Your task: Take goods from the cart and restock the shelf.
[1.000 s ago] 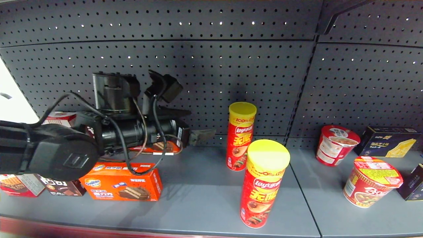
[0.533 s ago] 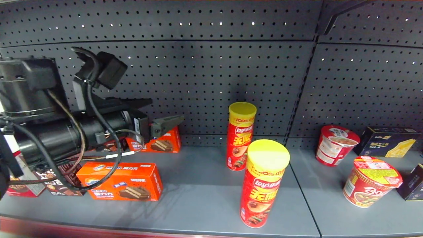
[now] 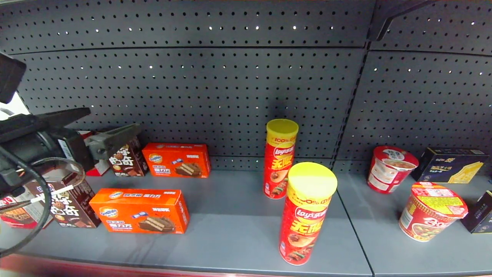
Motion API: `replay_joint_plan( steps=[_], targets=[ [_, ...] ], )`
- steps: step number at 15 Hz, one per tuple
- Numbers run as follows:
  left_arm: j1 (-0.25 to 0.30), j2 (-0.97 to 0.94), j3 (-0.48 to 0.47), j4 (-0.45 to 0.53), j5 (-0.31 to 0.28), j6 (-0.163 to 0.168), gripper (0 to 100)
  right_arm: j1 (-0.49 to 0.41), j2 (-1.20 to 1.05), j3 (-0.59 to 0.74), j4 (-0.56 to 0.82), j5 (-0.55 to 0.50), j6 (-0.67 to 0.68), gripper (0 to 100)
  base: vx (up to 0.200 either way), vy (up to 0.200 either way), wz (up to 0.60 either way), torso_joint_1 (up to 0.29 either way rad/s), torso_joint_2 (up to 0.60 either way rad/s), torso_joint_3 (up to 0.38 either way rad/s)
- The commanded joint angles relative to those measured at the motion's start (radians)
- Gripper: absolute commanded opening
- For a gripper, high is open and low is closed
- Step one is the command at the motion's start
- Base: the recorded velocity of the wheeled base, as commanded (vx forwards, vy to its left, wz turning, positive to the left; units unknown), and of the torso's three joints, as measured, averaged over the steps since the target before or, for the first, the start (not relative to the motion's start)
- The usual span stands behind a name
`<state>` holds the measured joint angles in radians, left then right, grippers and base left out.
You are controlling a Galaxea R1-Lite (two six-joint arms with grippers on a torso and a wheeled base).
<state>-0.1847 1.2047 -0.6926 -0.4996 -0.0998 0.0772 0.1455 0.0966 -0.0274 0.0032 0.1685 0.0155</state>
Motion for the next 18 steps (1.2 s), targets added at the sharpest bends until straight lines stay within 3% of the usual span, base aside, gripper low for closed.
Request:
replay_joint_plan(
  steps=[1,2,5,6,10,11,13,16,18],
  targets=[
    [0.021,-0.070,0.033,-0.001,0.029,-0.002,100,0.000,0.002,0.000,0.000,0.000,0.000,100,0.000,0.000,0.00,0.000,0.00,0.000],
    [0.024,-0.099,0.057,-0.002,0.054,-0.004,100,0.000,0.002,0.000,0.000,0.000,0.000,100,0.000,0.000,0.00,0.000,0.00,0.000],
    [0.168,-0.168,0.093,0.001,0.060,-0.002,100,0.000,0.002,0.000,0.001,0.005,-0.005,100,0.000,0.000,0.00,0.000,0.00,0.000],
    [0.185,-0.203,0.105,0.007,0.060,-0.002,100,0.000,0.002,0.000,0.001,0.005,-0.005,100,0.000,0.000,0.00,0.000,0.00,0.000],
    [0.189,-0.341,0.119,0.213,0.104,-0.001,100,0.002,0.002,-0.009,0.001,0.048,-0.009,100,0.000,0.000,0.00,0.000,0.00,0.000],
    [0.189,-0.389,0.119,0.251,0.117,-0.001,100,0.008,0.106,-0.147,0.004,0.060,-0.012,100,0.000,0.000,0.00,0.000,0.00,0.000],
    [0.189,-0.442,0.142,0.285,0.130,-0.004,100,0.031,0.209,-0.223,0.003,0.111,-0.068,100,0.000,0.000,0.00,0.000,0.00,0.000],
    [0.189,-0.551,0.191,0.335,0.147,-0.005,100,0.025,0.339,-0.371,0.116,0.117,-0.128,100,0.000,0.000,0.00,0.000,0.00,0.000],
    [0.189,-0.619,0.197,0.427,0.149,-0.005,100,0.066,0.460,-0.439,0.169,0.123,-0.170,100,0.000,0.000,0.00,0.000,0.00,0.000]
  ],
)
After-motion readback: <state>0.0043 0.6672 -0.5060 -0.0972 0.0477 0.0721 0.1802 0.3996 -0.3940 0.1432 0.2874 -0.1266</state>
